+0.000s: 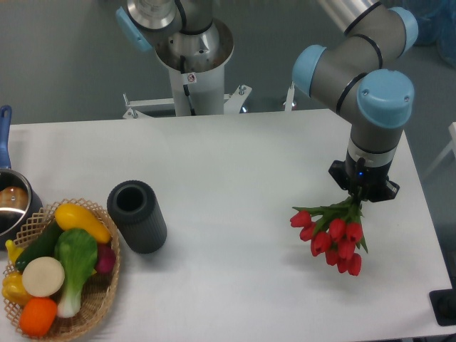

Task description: Place the flowers on the table

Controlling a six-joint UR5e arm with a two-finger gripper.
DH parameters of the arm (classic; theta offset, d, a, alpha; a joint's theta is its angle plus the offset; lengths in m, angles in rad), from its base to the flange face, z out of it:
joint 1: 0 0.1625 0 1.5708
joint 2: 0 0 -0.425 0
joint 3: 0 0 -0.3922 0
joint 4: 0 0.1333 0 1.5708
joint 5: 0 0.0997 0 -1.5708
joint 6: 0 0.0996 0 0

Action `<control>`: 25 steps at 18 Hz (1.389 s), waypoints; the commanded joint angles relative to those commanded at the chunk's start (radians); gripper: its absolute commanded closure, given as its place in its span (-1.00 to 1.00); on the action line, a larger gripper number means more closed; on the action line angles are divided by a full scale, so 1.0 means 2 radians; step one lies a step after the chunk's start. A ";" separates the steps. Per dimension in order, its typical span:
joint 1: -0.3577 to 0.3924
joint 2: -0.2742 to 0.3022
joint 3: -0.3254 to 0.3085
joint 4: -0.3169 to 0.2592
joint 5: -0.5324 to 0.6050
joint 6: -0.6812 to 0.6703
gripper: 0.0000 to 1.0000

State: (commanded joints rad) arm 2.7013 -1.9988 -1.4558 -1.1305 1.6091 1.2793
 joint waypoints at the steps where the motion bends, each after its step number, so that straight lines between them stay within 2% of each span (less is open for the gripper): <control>1: 0.000 0.000 -0.001 0.000 0.000 0.000 1.00; 5: -0.002 0.002 0.001 -0.004 0.002 0.002 1.00; 8: -0.001 0.006 0.008 -0.031 0.001 0.005 1.00; 13: -0.004 0.006 -0.006 -0.041 -0.002 0.003 1.00; 17: -0.034 0.002 -0.013 -0.040 -0.003 -0.009 1.00; 20: -0.064 0.001 -0.026 -0.035 -0.005 -0.053 1.00; 25: -0.084 -0.005 -0.028 -0.035 -0.021 -0.072 0.98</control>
State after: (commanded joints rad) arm 2.5342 -2.0079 -1.5125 -1.2011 1.5663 1.1351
